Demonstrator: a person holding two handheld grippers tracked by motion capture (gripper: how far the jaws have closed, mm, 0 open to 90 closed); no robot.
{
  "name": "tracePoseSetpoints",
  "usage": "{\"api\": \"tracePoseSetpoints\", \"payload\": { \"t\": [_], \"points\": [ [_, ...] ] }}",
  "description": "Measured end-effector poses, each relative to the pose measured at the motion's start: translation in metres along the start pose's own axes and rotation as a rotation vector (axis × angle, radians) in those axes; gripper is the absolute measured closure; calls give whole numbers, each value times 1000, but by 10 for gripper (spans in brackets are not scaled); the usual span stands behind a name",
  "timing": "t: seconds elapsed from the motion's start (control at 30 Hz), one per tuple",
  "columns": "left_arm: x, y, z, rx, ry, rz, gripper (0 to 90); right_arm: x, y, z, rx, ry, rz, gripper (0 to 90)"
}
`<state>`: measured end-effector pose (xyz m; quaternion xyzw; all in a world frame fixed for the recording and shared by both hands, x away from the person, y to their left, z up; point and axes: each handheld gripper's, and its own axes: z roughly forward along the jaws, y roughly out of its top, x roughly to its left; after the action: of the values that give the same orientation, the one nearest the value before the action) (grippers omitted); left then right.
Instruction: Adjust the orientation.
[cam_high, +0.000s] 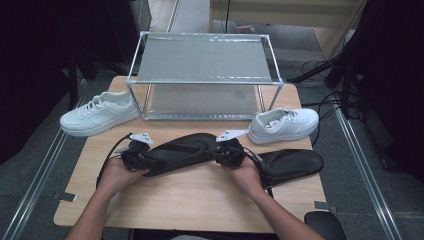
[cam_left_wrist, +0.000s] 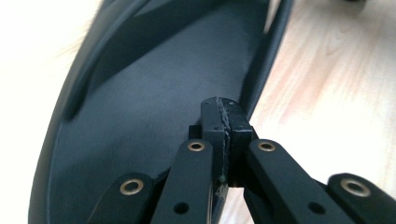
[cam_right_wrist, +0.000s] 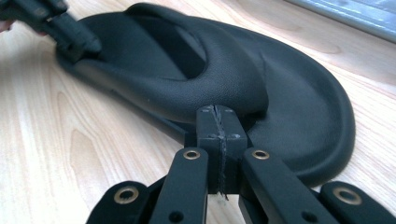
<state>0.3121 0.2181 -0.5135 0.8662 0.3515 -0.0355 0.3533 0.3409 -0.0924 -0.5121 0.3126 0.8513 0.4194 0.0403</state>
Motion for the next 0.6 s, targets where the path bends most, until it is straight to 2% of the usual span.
{"api": "tracePoseSetpoints", "payload": {
  "t": [0.17,0.43,0.53,0.6],
  "points": [
    [-13,5,8,17,-24,34,900,-7,1,-2,-4,-15,6,900],
    [-36,12,24,49,-86,71,900,-12,1,-4,-5,-36,22,900],
    [-36,14,21,28,-80,50,900,-13,1,-4,-8,-31,28,900],
    [-34,15,15,10,-55,48,900,-13,2,-6,-13,-29,31,900]
  ]
}}
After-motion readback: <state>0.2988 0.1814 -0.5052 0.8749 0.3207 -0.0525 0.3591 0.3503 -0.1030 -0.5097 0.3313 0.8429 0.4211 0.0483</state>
